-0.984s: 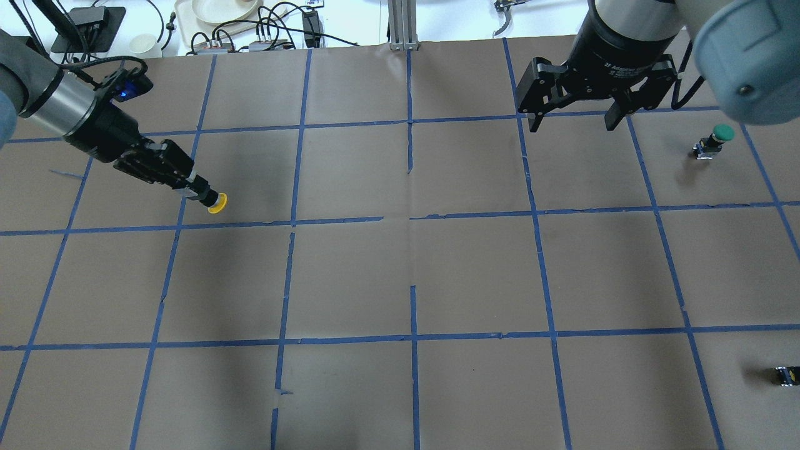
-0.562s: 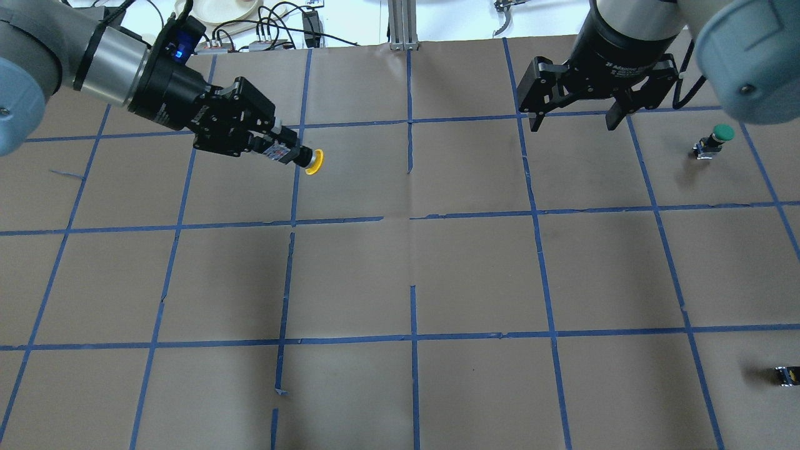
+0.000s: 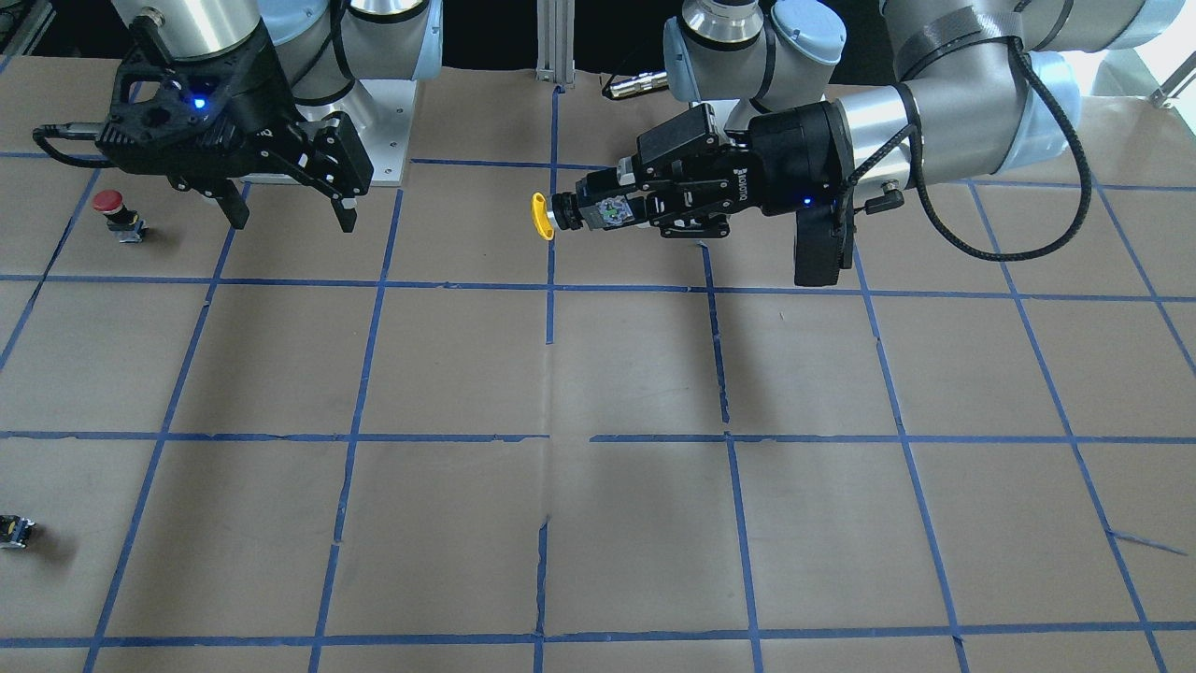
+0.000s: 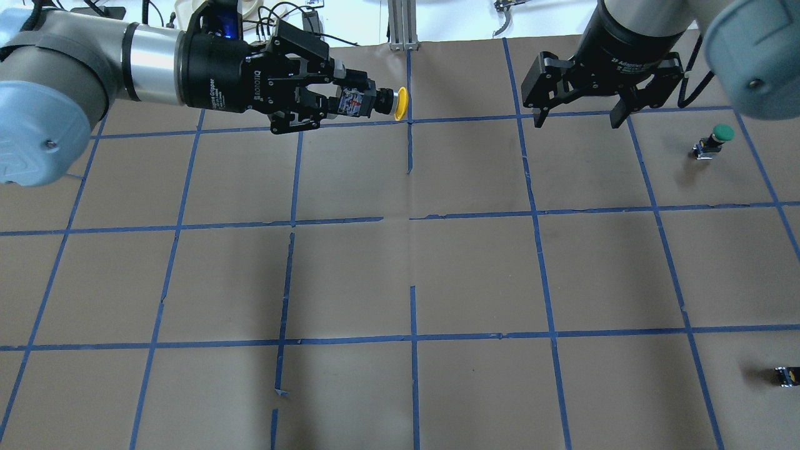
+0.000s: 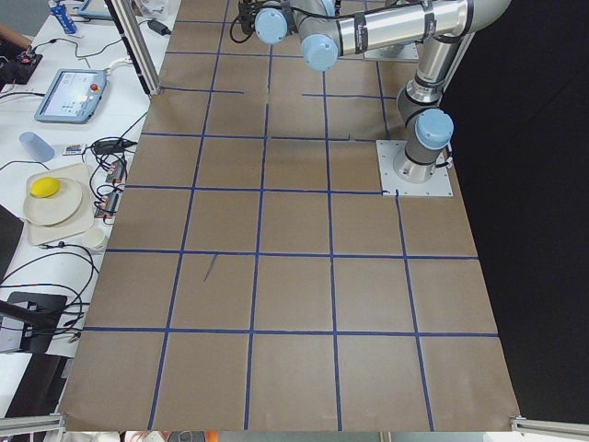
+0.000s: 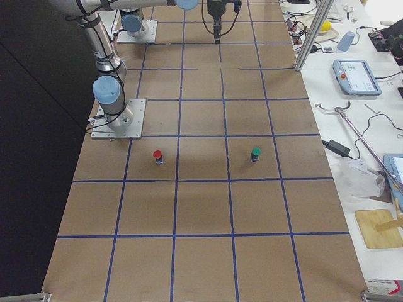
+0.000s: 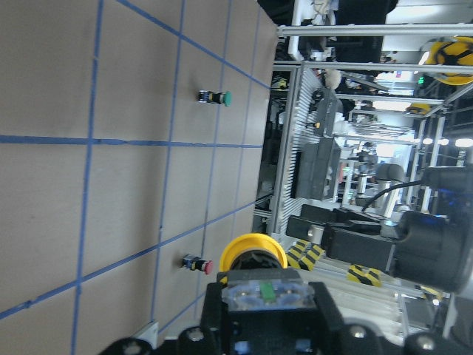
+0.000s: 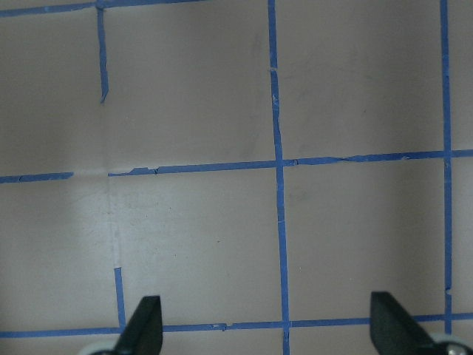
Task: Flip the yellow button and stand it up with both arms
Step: 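Lift the yellow button with the left gripper and carry it toward the table center, then hold the yellow button up with the left gripper while the right gripper approaches its cap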
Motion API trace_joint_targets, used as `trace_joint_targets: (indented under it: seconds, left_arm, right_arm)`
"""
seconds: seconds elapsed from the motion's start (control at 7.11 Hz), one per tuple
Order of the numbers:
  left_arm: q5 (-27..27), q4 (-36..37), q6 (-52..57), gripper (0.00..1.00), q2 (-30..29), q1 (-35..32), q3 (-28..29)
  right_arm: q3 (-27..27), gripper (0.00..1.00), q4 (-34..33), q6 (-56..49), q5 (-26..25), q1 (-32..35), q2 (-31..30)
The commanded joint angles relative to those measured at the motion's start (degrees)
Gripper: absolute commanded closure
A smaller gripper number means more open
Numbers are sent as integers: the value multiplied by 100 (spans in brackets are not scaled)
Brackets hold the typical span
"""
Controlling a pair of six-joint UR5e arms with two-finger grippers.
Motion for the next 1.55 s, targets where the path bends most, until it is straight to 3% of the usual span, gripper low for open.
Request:
trace_joint_targets:
  seconds: [0.0,0.28,0.56,0.7,0.84,0.98,1.12,1.41]
  left_arm:
    - [-754,96,-7,89,-67,-27,-220]
    - [-852,262,-94,89,-59,-315,-230]
    - [-1002,378,-217,89,-33,-397,-256]
    - [-1168,387,-226,89,-6,-414,-309]
    - [-1404,439,-218,89,-50,-388,-335]
    - [-1406,474,-191,89,-85,-422,-344]
    - [-1407,475,-217,89,-103,-423,-344]
    - [-1415,475,-217,89,-129,-423,-336]
  right_arm:
    - [1,1,243,32,663,-617,-36]
    - [10,7,1101,293,1884,-1258,-106]
    - [72,1,2233,383,3937,-1717,-89]
    - [81,1,2962,383,5209,-1701,-89]
    - [107,0,3317,401,6101,-1701,-89]
    - [150,0,3729,401,6388,-1666,-107]
    - [229,1,3725,383,6626,-1657,-107]
    - [291,2,3716,392,6655,-1639,-46]
